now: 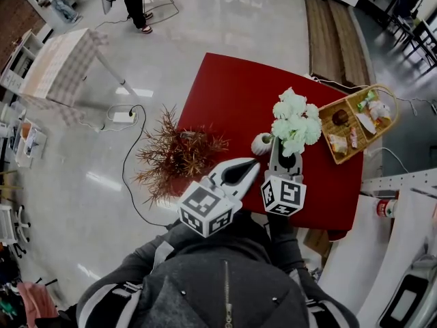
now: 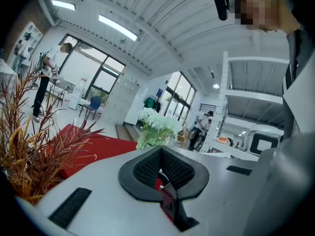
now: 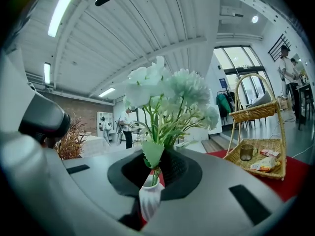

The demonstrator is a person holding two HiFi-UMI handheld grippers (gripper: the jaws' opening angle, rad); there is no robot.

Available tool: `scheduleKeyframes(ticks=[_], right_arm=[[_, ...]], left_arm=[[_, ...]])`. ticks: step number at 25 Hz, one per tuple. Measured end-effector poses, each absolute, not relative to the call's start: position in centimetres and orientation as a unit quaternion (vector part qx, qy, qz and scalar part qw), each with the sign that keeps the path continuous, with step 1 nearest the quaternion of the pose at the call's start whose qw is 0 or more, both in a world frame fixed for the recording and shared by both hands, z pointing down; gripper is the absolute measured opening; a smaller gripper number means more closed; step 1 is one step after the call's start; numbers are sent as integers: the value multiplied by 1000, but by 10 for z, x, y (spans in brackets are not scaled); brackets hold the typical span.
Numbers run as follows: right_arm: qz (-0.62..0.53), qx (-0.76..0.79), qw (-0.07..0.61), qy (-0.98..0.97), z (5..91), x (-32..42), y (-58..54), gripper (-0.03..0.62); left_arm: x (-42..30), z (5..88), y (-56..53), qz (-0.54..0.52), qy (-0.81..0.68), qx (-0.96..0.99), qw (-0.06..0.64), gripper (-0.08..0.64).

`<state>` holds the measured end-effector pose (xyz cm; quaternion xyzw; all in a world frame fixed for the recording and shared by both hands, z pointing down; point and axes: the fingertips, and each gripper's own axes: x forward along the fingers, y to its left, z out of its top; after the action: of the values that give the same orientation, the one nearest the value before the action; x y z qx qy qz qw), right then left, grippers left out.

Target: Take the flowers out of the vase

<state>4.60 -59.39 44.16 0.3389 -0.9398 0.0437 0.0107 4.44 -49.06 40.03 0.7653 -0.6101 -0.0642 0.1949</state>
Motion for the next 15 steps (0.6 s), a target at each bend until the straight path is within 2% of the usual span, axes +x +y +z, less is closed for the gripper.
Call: scheduleKeyframes(ticks=[15], right_arm=[[-14,319,6,-947,401,45,-578,32]], left_arm=[[48,401,-496,-68,-591,780,197,9]])
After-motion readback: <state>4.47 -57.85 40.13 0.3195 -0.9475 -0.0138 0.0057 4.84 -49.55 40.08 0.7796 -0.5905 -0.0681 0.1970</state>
